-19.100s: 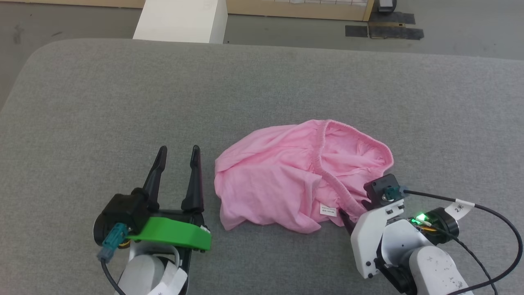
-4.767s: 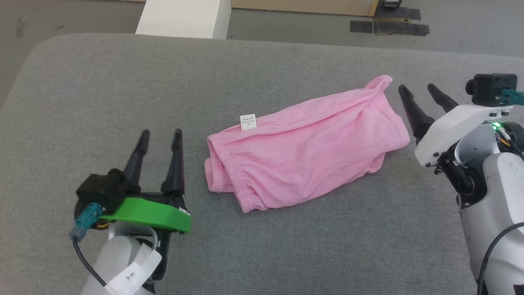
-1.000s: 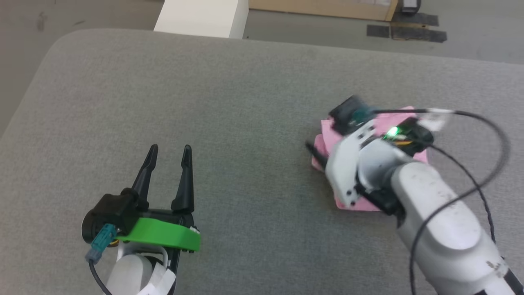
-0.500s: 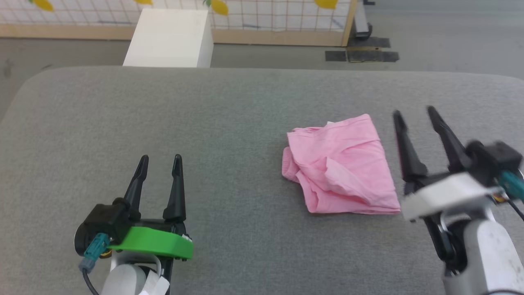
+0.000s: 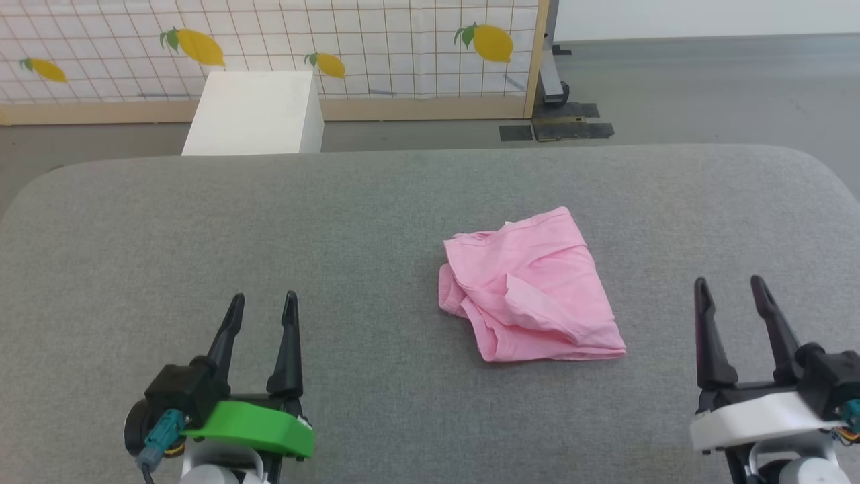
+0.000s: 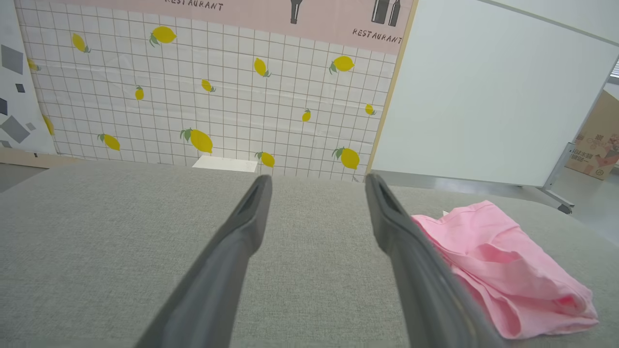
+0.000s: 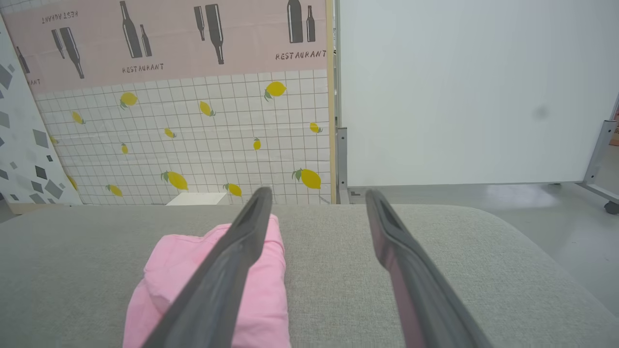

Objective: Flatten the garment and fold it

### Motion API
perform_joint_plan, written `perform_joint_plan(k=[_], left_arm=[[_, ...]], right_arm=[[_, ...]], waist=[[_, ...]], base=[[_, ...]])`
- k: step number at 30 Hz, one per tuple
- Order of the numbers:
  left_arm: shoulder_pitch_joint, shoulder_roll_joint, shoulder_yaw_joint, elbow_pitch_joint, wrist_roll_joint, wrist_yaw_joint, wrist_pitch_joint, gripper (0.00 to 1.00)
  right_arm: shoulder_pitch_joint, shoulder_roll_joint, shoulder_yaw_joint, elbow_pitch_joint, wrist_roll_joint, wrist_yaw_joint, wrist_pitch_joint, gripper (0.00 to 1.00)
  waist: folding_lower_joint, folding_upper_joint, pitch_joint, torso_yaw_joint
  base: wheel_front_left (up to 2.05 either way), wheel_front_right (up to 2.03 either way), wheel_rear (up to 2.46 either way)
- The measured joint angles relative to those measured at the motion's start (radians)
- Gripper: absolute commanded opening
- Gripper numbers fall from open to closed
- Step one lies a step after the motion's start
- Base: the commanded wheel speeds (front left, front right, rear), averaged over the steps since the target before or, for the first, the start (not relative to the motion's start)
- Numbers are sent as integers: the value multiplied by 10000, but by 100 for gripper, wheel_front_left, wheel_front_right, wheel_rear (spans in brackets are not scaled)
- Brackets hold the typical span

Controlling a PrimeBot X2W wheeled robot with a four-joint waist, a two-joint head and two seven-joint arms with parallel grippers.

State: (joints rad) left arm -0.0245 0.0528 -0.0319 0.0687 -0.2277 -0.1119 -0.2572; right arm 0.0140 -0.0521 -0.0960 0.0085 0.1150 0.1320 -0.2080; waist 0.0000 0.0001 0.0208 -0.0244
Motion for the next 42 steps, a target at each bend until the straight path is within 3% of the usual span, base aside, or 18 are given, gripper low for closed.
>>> perform_joint_plan(k=[10, 28, 29, 32, 37, 42], left_arm=[[173, 0, 82, 207, 67, 0, 0, 100], [188, 0, 119, 196, 77, 2, 0, 100], [188, 0, 121, 192, 79, 2, 0, 100], [185, 0, 128, 169, 81, 15, 0, 100], [172, 0, 146, 96, 134, 48, -2, 100], [61, -4, 56, -8, 173, 44, 0, 100]], right_arm=[[300, 6, 481, -88, -203, 0, 140, 100], [323, 6, 476, -84, 199, 0, 245, 100], [317, 6, 474, -67, 518, 0, 299, 100], [176, 2, 558, 215, 2882, 0, 897, 100], [-864, 25, 12, 1455, 8725, -2, 4128, 100], [-2569, 10, -1271, 3262, 9664, -2, 6985, 100]], waist=[[0, 0, -94, -103], [0, 0, 13, -143], [0, 0, 27, -138], [0, 0, 89, -121], [0, 0, 224, -77], [0, 0, 476, 51]], base=[[0, 0, 0], [0, 0, 0], [0, 0, 0], [0, 0, 0], [0, 0, 0], [0, 0, 0]])
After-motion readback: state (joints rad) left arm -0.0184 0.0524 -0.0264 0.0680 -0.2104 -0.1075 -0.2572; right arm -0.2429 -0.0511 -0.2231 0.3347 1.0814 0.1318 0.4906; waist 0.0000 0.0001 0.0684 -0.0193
